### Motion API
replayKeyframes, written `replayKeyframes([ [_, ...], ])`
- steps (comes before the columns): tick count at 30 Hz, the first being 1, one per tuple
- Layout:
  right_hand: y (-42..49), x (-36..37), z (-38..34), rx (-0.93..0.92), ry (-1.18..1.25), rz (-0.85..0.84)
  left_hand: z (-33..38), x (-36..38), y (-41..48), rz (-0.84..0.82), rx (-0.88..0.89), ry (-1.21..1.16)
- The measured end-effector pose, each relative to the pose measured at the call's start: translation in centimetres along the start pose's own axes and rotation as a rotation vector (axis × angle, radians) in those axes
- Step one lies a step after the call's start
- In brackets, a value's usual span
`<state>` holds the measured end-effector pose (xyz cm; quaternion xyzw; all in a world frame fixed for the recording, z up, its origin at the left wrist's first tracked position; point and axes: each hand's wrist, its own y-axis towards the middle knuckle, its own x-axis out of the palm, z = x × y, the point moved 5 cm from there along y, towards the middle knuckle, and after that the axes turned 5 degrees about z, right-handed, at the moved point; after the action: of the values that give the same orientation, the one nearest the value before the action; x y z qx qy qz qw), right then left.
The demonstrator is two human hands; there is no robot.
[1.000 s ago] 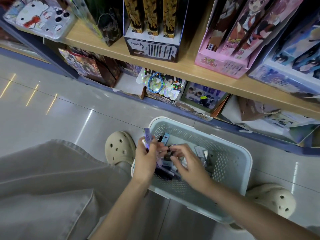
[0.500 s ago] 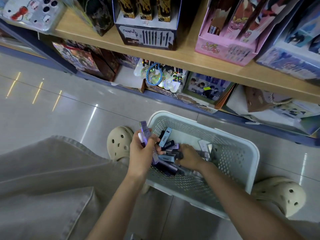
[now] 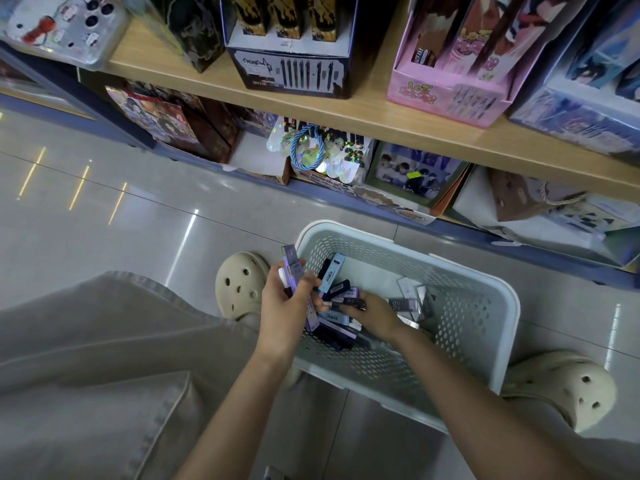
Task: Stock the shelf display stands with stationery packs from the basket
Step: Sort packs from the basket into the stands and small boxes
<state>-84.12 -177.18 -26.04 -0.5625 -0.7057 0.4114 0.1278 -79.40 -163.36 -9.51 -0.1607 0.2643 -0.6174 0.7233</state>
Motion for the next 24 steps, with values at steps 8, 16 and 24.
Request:
replayKeyframes([
  [8, -1.1, -2.5, 0.7, 0.061, -0.12, -0.035, -1.7, 0.3, 0.1, -0.035, -0.065, 0.104],
  [16, -4.4, -6.6, 0.9, -0.001, -0.085, 0.035, -4.7, 2.1, -1.0, -0.146, -0.149, 0.125],
  [24, -11.0, -7.8, -4.1, -0.092, 0.336, 0.097, -4.6, 3.8, -3.5, -0.2, -0.227, 0.07],
])
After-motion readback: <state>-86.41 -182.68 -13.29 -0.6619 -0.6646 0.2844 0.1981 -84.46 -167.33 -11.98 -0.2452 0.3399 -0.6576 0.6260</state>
